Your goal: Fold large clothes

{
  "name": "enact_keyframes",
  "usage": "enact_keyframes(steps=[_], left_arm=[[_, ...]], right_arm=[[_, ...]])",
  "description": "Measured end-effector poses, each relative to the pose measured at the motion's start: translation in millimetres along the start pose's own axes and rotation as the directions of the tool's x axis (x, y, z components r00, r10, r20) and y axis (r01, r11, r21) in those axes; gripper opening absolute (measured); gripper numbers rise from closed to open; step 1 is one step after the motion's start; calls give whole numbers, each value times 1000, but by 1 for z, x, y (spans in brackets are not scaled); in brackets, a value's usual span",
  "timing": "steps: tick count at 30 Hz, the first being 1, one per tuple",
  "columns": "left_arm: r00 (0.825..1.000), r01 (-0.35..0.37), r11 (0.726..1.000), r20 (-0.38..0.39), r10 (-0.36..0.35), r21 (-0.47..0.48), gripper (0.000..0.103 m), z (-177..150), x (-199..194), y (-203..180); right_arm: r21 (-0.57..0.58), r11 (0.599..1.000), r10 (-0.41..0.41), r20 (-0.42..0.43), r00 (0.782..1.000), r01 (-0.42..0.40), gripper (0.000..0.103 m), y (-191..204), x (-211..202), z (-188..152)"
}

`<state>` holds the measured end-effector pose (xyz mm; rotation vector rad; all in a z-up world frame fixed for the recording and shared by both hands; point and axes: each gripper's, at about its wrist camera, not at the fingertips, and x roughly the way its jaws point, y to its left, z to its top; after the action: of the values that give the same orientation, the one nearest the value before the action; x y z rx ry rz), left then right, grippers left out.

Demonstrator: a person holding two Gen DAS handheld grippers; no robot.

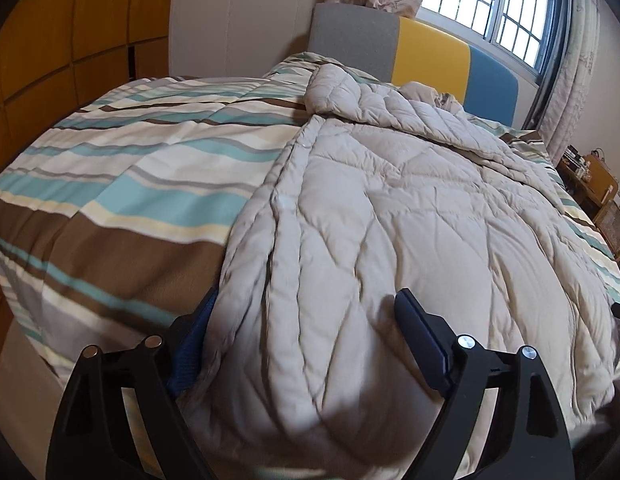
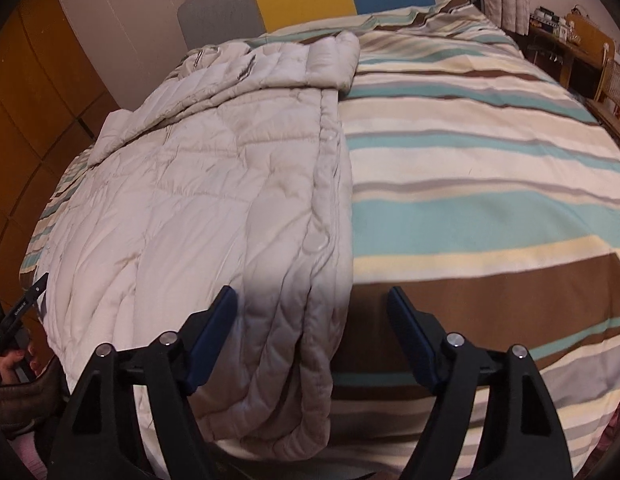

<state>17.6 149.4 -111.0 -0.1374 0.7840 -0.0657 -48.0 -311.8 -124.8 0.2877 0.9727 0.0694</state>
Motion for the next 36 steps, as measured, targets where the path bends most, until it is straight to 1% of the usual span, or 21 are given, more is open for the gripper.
enact_keyframes(steps=[3,4,5,6,7,8,10,11,13,15,17,20,23,26,29,31,32,36], left_arm=[[999,25,1000,-28,-25,2,86,-7,-2,0],[999,35,999,-39,-35,5,84,-9,-1,-2],[997,50,999,-55,-50,10,79,-11,0,-3],[996,57,998,-65,-56,13,76,-13,0,-3],[995,69,998,-77,-67,15,62,-15,0,-5],[993,88,996,-84,-86,20,40,-15,-2,-7],[989,119,993,-96,-117,23,26,-13,-6,-11],[986,138,990,-94,-135,24,21,-10,-9,-14],[985,161,987,-72,-159,17,17,-1,-16,-15],[979,201,979,-26,-202,-27,15,16,-27,-11],[972,234,971,17,-233,-54,14,32,-35,-7],[963,266,962,61,-262,-60,14,56,-42,-10],[949,306,950,99,-299,-68,14,82,-43,-13],[944,315,947,128,-305,-64,14,114,-34,-19],[943,312,948,142,-302,-56,14,144,-21,-24],[944,305,951,146,-296,-46,14,164,-7,-28],[947,298,954,139,-290,-38,14,175,2,-31],[956,275,961,104,-273,-13,14,212,43,-41]], right_arm=[[23,999,37,-37,999,-36,65,-1,2,-7],[31,998,56,-51,997,-54,60,-2,3,-10],[35,997,70,-54,996,-68,52,-1,4,-12],[30,995,97,-56,994,-95,45,1,4,-13],[25,993,116,-58,992,-114,34,3,5,-13],[18,990,142,-56,988,-141,27,5,5,-11],[11,986,165,-37,986,-165,18,8,1,-8],[17,982,191,-16,982,-190,16,8,-3,-4],[43,971,235,30,971,-236,14,6,-13,5],[54,960,271,87,959,-276,14,4,-26,19],[41,954,291,124,949,-298,14,7,-36,32],[43,945,312,174,934,-323,14,10,-45,56],[58,937,324,217,921,-344,13,9,-46,83],[76,934,319,258,912,-349,13,6,-39,113],[93,931,317,278,907,-354,13,4,-25,144],[99,933,306,284,909,-346,13,2,-16,163],[107,934,301,283,911,-342,13,2,-7,176],[137,933,286,277,917,-332,13,-3,21,210]])
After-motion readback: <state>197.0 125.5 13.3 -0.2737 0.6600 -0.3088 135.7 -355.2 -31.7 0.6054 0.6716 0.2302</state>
